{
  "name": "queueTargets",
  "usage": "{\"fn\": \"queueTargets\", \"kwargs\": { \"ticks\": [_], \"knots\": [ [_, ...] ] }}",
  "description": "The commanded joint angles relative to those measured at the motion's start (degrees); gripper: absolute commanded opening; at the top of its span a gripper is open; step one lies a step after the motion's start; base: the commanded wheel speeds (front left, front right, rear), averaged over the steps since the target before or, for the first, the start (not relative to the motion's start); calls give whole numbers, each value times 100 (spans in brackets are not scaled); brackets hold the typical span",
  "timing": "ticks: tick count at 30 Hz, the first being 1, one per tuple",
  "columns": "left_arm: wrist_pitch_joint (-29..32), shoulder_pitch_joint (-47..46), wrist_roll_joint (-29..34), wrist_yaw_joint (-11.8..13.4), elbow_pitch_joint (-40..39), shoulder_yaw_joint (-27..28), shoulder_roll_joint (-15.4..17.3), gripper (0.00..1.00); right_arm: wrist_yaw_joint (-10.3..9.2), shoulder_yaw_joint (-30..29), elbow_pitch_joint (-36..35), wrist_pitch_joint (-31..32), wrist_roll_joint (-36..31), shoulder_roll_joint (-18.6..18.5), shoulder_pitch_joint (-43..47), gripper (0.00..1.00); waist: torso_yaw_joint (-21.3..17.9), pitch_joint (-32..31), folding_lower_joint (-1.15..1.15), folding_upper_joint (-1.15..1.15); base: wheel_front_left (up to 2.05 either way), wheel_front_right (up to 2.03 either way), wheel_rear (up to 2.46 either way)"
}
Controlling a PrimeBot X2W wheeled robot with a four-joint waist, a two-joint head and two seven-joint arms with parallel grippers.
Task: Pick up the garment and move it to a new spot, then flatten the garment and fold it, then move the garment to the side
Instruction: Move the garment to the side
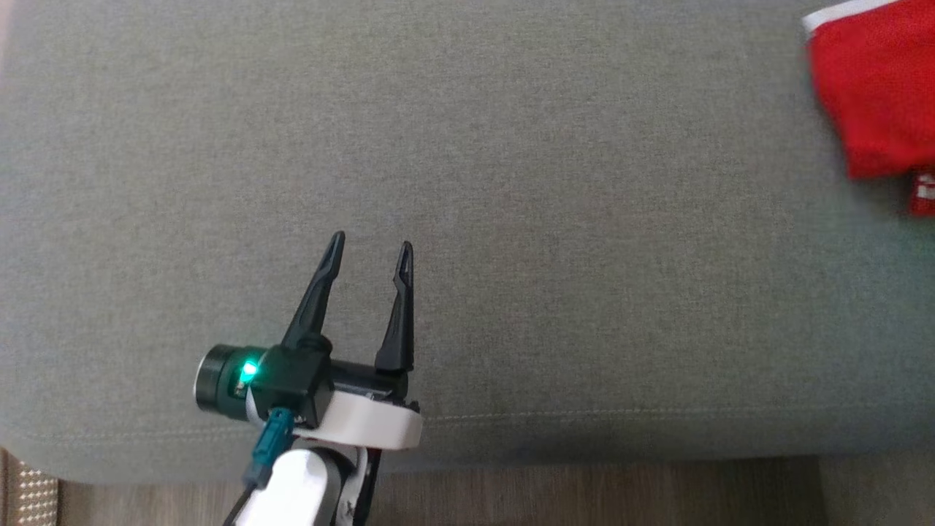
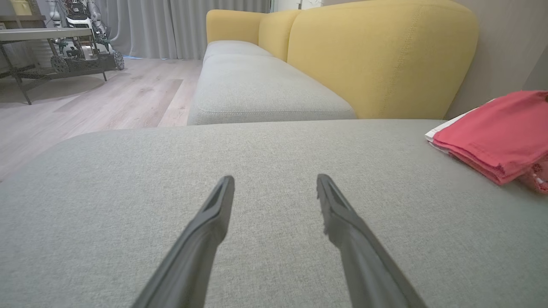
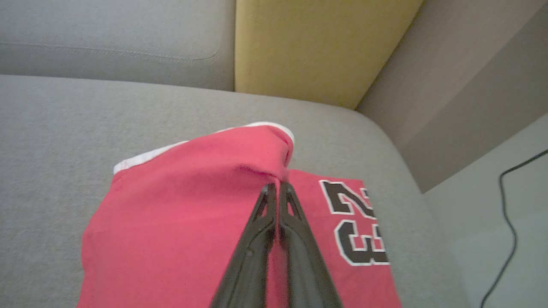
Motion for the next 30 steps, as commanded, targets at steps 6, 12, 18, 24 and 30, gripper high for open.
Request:
{"fn": "queueTargets", "kwargs": {
  "ticks": [6,12,18,24,30],
  "knots": [
    [-29,-283,16,-53,-174,275,8,100,-2,-748,-243,-57,-1304,-154,-221,0,-88,137,0,0,0,0,0],
    [-29,-354,38,-88,-164,287,8,100,-2,-1048,-454,153,-2050,-7,-150,0,-99,200,0,0,0,0,0],
    [-29,-397,11,-103,-152,305,8,100,-2,-1587,-929,329,-2974,132,51,100,-68,210,0,0,0,0,0],
    [-29,-333,4,-81,-96,349,8,100,-2,-2007,-1566,462,-3916,606,415,100,-58,26,0,0,0,0,0],
    [-29,-188,-72,10,-57,464,8,100,-2,-1669,-2100,-80,-4035,1349,1002,100,4,-332,0,0,0,0,0]
  ]
}}
